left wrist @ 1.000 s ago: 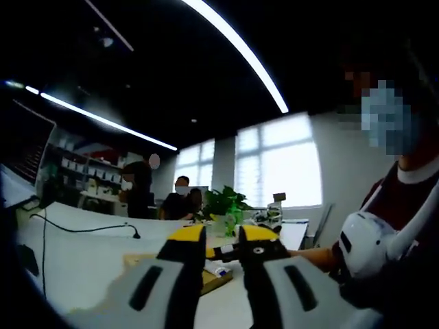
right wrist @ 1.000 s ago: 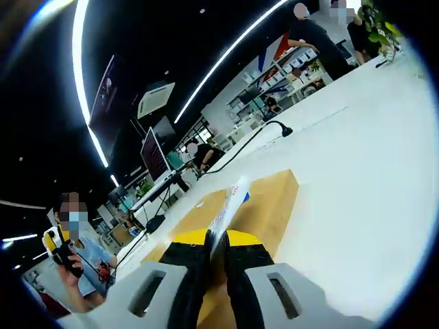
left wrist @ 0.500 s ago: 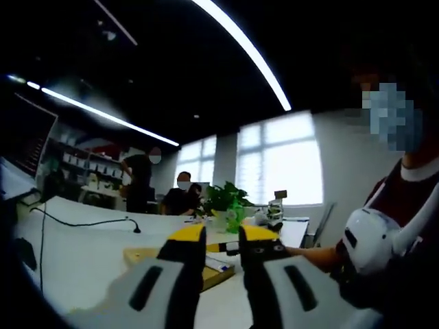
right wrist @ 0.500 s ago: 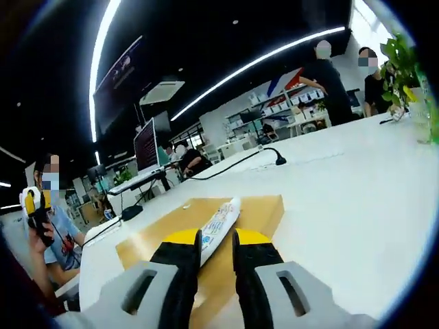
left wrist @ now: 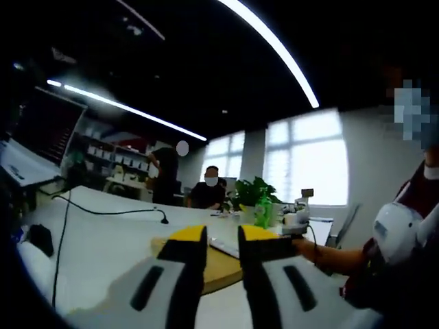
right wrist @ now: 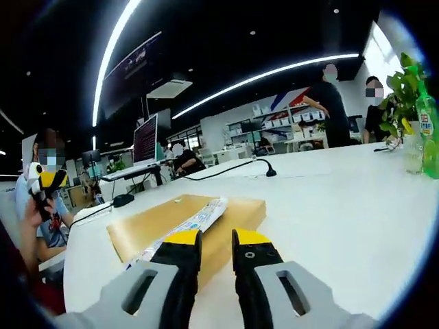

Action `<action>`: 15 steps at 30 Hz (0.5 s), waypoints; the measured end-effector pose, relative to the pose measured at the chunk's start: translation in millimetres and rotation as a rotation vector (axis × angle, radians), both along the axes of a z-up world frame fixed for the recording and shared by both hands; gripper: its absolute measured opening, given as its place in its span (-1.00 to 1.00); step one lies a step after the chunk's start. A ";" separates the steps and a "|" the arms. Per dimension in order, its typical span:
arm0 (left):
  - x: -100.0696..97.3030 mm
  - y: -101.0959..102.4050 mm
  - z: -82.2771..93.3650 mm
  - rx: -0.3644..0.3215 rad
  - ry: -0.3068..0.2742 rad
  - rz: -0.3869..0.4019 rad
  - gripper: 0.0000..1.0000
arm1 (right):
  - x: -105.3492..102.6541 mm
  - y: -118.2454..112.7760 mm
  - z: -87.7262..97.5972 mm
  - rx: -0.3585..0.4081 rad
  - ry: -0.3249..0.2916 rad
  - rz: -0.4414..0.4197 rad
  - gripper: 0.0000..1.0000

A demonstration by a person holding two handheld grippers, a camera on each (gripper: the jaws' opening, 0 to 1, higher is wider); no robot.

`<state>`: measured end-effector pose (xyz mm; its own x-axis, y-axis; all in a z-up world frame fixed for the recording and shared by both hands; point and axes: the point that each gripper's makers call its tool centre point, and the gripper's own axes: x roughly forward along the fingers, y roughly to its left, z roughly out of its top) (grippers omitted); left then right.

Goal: Pick up the toothpaste unscrew the cap squeeze it onto the small board screw the cap back on and return it to the table

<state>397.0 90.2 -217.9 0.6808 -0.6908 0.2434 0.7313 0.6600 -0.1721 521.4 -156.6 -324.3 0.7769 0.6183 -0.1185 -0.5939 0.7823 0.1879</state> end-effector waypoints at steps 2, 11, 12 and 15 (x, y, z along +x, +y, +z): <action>3.9 4.7 -3.2 0.013 0.007 0.031 -0.62 | -1.2 -4.0 -1.6 0.002 0.009 -0.022 -0.73; 5.2 9.5 -10.5 0.066 -0.013 0.095 -0.63 | -21.9 -11.3 12.1 -0.008 -0.091 -0.022 -0.76; 4.9 12.6 -9.6 0.068 -0.017 0.106 -0.63 | -24.7 -13.4 16.0 0.002 -0.103 -0.028 -0.76; 2.9 20.3 -8.1 0.074 -0.020 0.130 -0.62 | -33.5 -21.5 32.3 -0.002 -0.173 -0.056 -0.76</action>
<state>399.9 110.5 -226.0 0.7610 -0.6141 0.2093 0.6419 0.7595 -0.1053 487.9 -178.2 -292.0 0.8193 0.5731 0.0185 -0.5724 0.8155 0.0852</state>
